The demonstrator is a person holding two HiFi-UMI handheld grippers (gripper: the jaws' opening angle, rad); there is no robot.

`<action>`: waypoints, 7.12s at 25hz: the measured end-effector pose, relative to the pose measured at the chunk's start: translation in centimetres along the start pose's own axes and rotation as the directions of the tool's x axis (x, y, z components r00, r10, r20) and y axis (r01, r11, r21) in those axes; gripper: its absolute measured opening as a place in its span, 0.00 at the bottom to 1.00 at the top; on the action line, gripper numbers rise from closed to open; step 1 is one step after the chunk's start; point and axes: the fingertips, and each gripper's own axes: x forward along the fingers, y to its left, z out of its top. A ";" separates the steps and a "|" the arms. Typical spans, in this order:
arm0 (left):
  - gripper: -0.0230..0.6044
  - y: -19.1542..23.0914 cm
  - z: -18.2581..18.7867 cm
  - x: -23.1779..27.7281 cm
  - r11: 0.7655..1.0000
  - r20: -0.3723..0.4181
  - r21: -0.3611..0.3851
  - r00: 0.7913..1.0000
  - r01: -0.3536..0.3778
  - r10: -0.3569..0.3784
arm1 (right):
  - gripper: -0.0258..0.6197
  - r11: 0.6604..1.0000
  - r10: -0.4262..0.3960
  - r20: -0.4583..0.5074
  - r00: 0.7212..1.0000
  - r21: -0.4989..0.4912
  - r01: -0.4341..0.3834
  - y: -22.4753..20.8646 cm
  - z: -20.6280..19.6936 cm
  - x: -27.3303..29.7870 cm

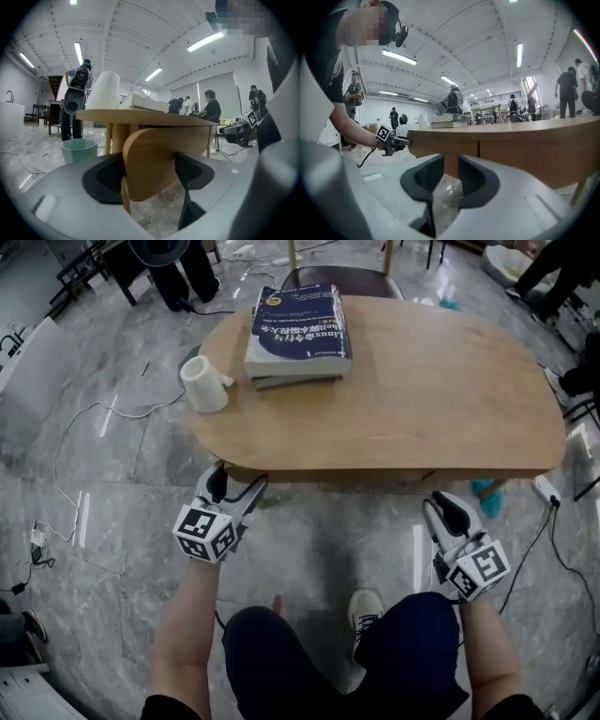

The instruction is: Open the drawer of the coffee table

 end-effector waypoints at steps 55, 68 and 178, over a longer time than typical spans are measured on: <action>0.24 -4.5 -1.4 -7.4 0.784 -0.194 -0.077 0.762 0.616 -0.618 | 0.17 1.000 -0.017 -0.024 1.000 -0.012 0.017 1.0 -0.2 -1.7; 0.26 -5.1 -1.1 -7.7 0.856 -0.095 -0.080 0.851 0.511 -0.517 | 0.32 0.999 -0.026 -0.136 0.990 -0.045 0.021 0.2 -2.8 -0.5; 0.05 -23.2 39.1 -31.0 0.942 -0.222 -0.284 0.944 0.179 -0.246 | 0.04 0.947 0.312 -0.303 0.900 0.170 -0.271 22.4 40.2 -16.8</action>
